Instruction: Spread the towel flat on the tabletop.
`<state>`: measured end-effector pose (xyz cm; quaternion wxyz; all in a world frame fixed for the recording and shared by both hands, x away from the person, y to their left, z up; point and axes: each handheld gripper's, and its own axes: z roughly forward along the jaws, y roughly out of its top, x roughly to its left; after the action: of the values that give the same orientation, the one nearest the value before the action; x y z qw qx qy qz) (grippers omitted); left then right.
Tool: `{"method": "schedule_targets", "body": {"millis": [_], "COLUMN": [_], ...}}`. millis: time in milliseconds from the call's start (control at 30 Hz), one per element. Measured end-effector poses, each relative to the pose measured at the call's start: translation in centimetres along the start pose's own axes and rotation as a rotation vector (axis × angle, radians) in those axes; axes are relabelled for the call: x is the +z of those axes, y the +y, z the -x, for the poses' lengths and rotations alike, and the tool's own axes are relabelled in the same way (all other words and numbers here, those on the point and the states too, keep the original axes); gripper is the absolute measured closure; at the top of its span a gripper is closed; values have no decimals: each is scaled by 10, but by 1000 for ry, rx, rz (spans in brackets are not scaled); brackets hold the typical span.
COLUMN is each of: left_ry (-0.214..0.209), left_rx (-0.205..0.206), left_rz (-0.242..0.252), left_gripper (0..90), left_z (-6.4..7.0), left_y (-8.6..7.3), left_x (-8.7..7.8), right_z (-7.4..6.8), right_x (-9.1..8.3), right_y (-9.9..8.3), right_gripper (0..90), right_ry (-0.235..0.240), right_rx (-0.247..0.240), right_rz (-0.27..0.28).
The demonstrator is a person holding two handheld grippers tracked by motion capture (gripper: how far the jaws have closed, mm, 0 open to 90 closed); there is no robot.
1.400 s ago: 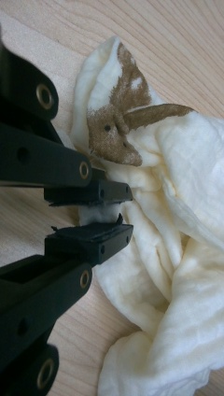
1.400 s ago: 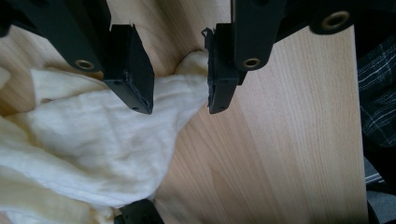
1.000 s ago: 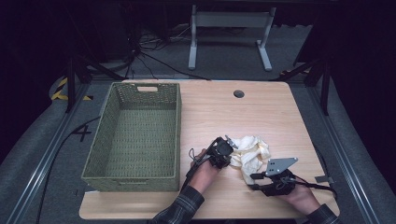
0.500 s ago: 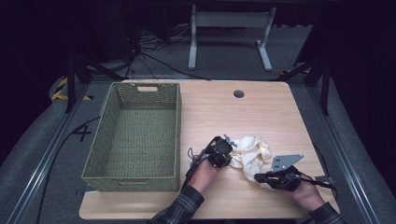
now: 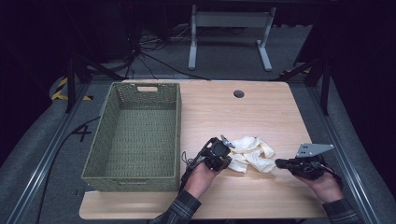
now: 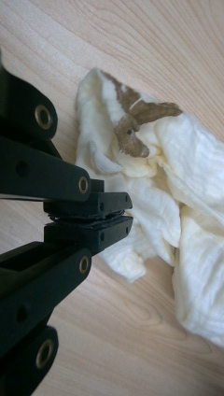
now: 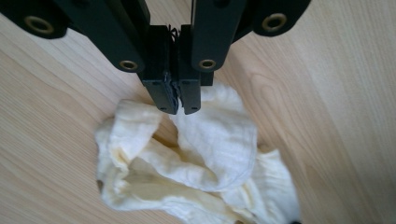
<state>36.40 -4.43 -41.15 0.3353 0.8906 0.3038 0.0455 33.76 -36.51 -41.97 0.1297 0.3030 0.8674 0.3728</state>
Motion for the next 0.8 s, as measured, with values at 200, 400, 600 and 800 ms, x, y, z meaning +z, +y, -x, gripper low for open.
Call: {"method": "schedule_targets", "body": {"millis": [200, 400, 600, 800], "left_ry": [71, 175, 208, 152], "left_rx": [3, -26, -34, -4], "left_rz": [-22, -99, -113, -57], "left_gripper": [871, 871, 860, 771], "left_z": [-3, -17, -26, -14], "left_y": [-2, -7, -9, -7], "left_x": [-5, 5, 14, 4], "right_z": [15, 33, 39, 37], "right_x": [-7, -8, -1, -3], "right_y": [-8, -17, -19, -17], "right_gripper": [878, 880, 879, 756], "right_ry": [-57, -125, -124, -93], "right_rx": [34, 64, 79, 70], "right_rz": [-19, -78, -102, -64]}}
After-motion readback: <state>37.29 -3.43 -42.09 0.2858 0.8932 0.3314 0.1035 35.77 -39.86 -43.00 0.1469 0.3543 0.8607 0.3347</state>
